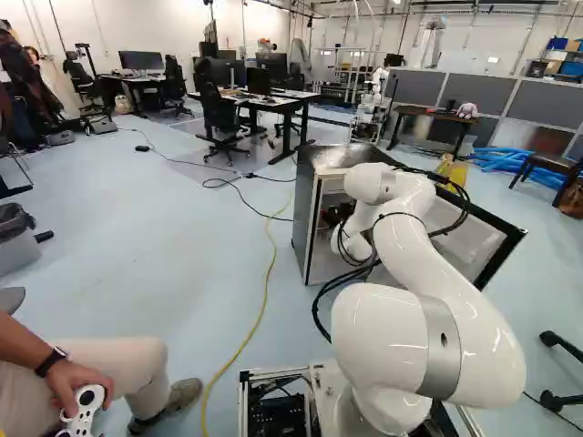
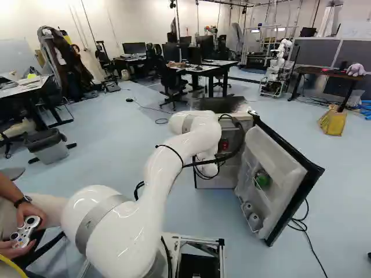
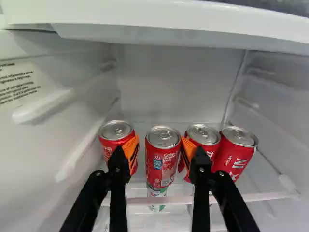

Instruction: Grab a drink from the fridge

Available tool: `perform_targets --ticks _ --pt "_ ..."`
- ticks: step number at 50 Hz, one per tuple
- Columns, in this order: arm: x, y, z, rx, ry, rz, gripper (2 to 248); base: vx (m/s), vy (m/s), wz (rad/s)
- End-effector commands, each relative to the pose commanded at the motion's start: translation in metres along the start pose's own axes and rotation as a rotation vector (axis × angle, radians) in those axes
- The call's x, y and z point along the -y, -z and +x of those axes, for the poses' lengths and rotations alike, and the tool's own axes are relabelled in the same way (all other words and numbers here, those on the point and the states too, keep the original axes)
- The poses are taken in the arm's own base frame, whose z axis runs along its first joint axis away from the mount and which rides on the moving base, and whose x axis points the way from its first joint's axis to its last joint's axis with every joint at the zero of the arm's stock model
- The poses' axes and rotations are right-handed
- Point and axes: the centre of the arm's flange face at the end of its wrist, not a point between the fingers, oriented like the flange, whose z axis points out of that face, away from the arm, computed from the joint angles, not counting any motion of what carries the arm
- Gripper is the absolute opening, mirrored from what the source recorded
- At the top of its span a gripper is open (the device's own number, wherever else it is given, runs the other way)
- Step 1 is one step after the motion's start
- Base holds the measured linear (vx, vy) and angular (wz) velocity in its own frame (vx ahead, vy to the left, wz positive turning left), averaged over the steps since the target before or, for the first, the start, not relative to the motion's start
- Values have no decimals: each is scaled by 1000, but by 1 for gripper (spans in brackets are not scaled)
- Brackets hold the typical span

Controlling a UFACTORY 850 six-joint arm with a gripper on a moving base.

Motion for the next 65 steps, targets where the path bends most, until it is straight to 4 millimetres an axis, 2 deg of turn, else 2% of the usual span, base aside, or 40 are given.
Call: perform_targets --ticks 5,6,10,11,48,65 --pt "0 0 0 0 0 0 135 0 0 0" --pt "0 0 0 0 0 0 100 0 0 0" --pt "0 0 0 0 0 0 100 0 0 0" --pt "0 0 0 0 0 0 87 0 0 0" --pt "0 0 0 1 0 0 87 0 0 0" --pt "0 7 1 12 -5 -1 87 0 0 0"
